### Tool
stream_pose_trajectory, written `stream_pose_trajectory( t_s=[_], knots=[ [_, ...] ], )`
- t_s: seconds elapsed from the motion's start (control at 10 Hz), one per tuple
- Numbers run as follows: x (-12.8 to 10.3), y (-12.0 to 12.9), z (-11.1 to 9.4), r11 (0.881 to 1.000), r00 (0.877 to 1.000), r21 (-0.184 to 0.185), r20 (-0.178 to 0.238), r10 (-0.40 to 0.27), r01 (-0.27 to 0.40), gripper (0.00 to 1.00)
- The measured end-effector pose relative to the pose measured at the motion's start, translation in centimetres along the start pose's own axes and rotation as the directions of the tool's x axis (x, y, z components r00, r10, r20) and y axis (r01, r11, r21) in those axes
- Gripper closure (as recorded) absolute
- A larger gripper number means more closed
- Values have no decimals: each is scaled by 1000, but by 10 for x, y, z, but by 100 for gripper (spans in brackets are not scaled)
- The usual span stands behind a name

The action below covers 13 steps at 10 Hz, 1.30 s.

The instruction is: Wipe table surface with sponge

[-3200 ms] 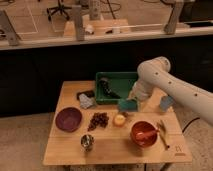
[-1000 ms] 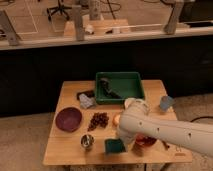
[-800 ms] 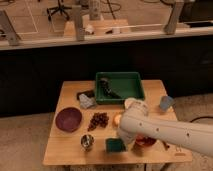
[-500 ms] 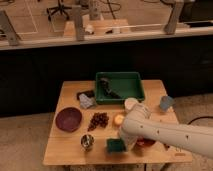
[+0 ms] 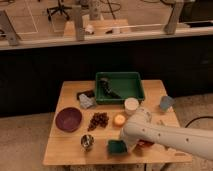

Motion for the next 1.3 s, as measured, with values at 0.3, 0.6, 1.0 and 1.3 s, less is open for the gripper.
stream_pose_trajectory(
  t_s=[0.3, 0.6, 1.0, 1.3],
  knots=[
    [20, 3, -5, 999, 999, -18, -41, 29, -29, 95],
    [32, -21, -3, 1000, 997, -19, -68, 22, -24, 95],
    [4, -54, 3, 1000, 999, -9, -41, -24, 23, 95],
    [-27, -51, 0, 998, 998, 1, -1, -68, 68, 95]
  ],
)
